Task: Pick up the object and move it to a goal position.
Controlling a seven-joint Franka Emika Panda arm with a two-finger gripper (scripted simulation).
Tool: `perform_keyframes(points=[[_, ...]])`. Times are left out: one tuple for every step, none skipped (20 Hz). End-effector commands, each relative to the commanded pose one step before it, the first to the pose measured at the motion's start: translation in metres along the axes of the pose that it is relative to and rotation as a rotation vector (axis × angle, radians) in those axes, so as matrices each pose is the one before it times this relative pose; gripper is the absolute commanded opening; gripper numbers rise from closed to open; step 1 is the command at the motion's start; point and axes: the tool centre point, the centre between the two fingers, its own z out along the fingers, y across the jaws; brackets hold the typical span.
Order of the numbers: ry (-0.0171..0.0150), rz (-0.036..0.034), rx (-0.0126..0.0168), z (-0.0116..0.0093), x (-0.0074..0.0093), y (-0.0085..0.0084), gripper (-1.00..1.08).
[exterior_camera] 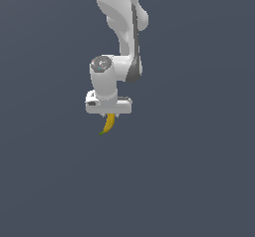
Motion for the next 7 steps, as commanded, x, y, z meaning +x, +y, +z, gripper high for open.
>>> perform_keyframes(points=[[0.00101,-0.00208,0.00018,-0.00714,0.00374,0.01303,-1.0],[-0.0002,0.00049,-0.00044,-0.0017,0.00105,0.00399,-1.0],[0.0,0.0,0.0,-0.00142,0.00096,0.00307,-1.0],[0.0,0.0,0.0,-0.00108,0.00081,0.00235,-1.0],[0.0,0.0,0.0,-0.00074,0.00062,0.00163,-1.0],[0.0,0.0,0.0,-0.00042,0.00038,0.00092,-1.0],[0.0,0.0,0.0,-0.00013,0.00013,0.0003,-1.0]])
